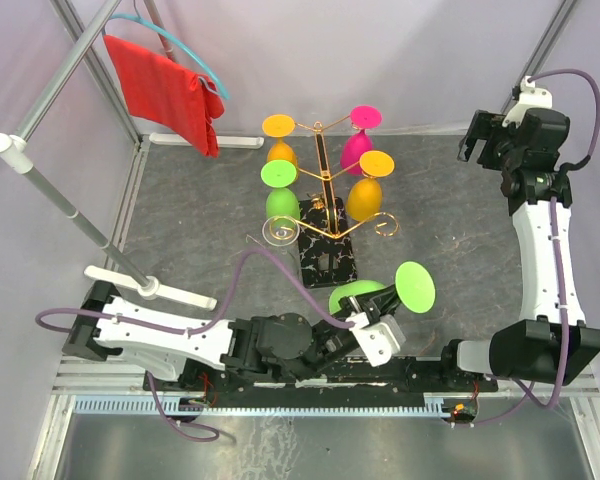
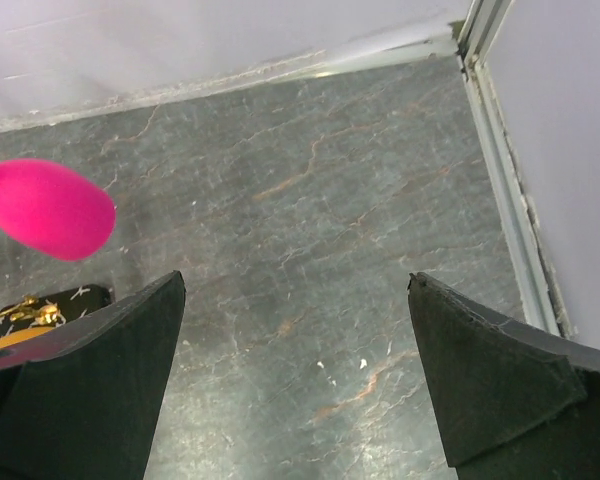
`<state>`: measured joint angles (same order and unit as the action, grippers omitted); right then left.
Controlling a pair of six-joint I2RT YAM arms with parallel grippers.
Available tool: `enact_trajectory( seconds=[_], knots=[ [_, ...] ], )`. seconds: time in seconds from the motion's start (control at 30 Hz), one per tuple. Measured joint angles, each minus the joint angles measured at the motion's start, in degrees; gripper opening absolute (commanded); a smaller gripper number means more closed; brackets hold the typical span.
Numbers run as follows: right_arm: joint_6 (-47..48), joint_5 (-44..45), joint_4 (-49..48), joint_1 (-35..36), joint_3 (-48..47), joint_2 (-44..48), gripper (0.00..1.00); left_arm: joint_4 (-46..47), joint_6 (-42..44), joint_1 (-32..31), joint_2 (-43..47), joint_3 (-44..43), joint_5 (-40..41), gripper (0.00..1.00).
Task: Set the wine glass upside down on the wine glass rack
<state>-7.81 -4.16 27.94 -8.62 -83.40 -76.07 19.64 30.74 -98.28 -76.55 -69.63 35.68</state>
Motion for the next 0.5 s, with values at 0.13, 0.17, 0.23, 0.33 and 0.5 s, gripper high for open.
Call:
enact_trajectory(
  seconds=[0.13, 0.17, 0.23, 0.33, 0.5],
  knots=[
    [-1.0, -1.7, 0.2, -0.8, 1.0, 0.2, 1.0, 9.6, 0.0, 0.1, 0.0, 8.7, 4.7, 0.03],
    [-1.2, -1.9, 0.1, -0.8, 1.2, 0.3, 1.0, 12.6, 0.0, 0.2, 0.0, 10.8, 6.1, 0.03],
    [-1.7, -2.4, -0.1, -0.9, 1.9, 1.1, 1.0, 17.3, 0.0, 0.4, 0.0, 13.5, 7.7, 0.03],
    [-2.4, -3.3, -0.1, -0.9, 3.2, 2.6, 1.0, 23.4, -1.6, 1.7, 0.1, 16.0, 8.8, 0.03],
    [-3.0, -4.6, -0.2, -0.9, 4.2, 4.1, 1.0, 26.7, -10.1, 8.2, 1.7, 19.3, 6.7, 0.03]
  ],
)
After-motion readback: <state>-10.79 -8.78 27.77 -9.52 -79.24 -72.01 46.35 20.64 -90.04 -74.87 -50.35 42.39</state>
